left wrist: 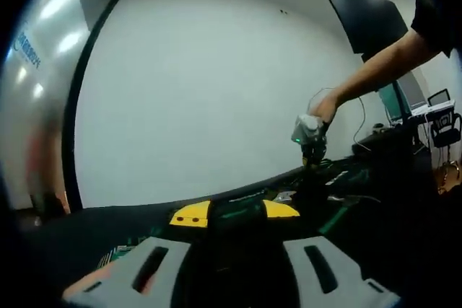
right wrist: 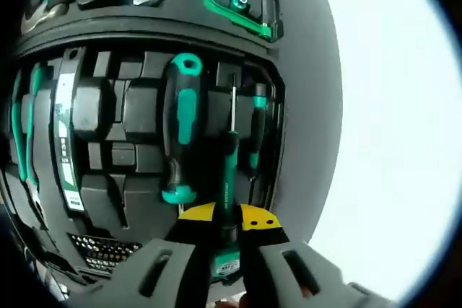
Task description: Pick up the tools and put them into their designated positions in the toolbox.
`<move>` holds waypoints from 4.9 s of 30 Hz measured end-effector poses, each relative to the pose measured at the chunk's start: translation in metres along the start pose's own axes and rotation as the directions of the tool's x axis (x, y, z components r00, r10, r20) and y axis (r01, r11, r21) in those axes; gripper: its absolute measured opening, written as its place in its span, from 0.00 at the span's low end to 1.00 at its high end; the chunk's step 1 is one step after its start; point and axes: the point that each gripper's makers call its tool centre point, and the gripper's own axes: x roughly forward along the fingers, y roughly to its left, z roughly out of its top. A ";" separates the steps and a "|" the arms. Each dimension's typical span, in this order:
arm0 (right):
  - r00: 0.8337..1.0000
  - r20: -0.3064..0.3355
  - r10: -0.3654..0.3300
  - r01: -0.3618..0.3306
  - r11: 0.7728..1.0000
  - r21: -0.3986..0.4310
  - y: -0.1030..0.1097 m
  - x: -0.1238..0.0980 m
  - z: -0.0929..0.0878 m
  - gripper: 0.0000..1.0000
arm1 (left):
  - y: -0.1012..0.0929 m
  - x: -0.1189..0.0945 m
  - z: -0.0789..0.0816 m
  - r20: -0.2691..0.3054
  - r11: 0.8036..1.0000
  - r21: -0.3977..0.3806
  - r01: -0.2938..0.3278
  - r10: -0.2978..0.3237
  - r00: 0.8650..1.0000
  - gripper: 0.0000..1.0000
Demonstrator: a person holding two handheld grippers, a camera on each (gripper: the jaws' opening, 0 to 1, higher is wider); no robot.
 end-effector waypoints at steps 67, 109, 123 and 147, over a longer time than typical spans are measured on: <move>0.709 0.348 -0.613 -0.250 0.242 0.937 -0.038 -0.023 -0.019 0.00 | -0.102 0.144 0.051 -0.192 0.997 -0.033 0.073 -0.078 0.978 0.00; 0.640 0.399 -0.657 -0.091 0.450 0.888 -0.028 -0.005 -0.012 0.00 | -0.198 0.321 -0.056 -0.396 0.916 -0.194 0.350 -0.400 0.827 0.00; 0.617 0.350 -0.705 -0.092 0.376 0.922 -0.026 -0.025 -0.028 0.03 | -0.066 0.087 0.029 -0.142 0.997 0.070 -0.029 0.039 0.989 0.09; 0.654 0.369 -0.660 -0.087 0.419 0.904 -0.021 -0.018 -0.025 0.06 | 0.021 -0.019 0.023 0.101 0.961 -0.265 -0.075 0.105 0.989 0.10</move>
